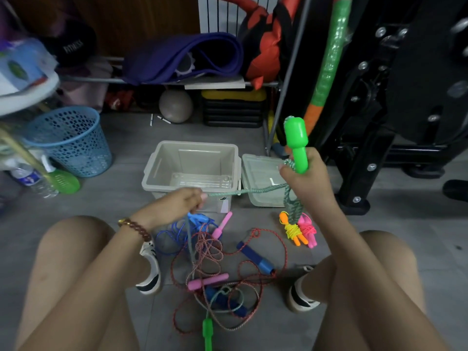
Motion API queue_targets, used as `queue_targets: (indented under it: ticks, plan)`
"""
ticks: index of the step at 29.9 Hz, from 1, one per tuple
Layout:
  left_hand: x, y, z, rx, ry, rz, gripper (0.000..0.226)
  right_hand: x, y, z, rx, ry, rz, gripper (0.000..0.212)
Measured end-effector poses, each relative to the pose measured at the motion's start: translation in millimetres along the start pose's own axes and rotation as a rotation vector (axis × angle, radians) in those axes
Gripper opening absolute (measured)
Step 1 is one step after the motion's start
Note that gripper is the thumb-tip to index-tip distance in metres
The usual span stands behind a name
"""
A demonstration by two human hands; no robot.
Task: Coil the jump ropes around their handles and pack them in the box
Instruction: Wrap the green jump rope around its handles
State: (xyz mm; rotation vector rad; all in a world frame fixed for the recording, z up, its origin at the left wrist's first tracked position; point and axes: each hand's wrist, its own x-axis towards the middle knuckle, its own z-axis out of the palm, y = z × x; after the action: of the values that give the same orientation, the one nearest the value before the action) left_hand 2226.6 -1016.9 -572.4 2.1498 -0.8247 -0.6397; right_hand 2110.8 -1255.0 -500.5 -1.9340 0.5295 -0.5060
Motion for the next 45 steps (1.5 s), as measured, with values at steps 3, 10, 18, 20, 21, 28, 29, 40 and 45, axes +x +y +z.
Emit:
queue_targets:
  ticks: [3,10,18,20,21,28,29,40,45]
  plan:
    - [-2,21,-4,-0.066,0.23,0.151,0.045,-2,0,-3,-0.223,-0.038,-0.121,0.028]
    - [-3,73,29,-0.175,0.323,0.376,0.016,-28,-11,29,-0.174,-0.444,-0.237,0.028]
    - [-3,73,33,-0.597,0.093,0.416,0.022,-22,-6,24,-0.044,-0.383,-0.252,0.026]
    - [-1,69,40,-0.613,0.034,0.427,0.016,-22,-1,26,-0.061,-0.315,-0.238,0.022]
    - [0,65,42,-0.626,0.037,0.397,0.015,-23,1,28,-0.049,-0.293,-0.215,0.023]
    - [10,-16,40,-0.255,0.058,0.086,0.039,-33,-10,15,0.637,-0.468,0.108,0.012]
    - [11,-26,44,-0.246,0.061,0.068,0.036,-33,-12,15,0.696,-0.493,0.131,0.016]
    - [8,-60,67,0.023,0.18,-0.093,0.028,-19,-10,17,0.423,0.054,0.148,0.022]
    - [7,-5,41,-0.138,0.475,0.081,0.029,-14,2,20,0.025,-0.109,-0.084,0.051]
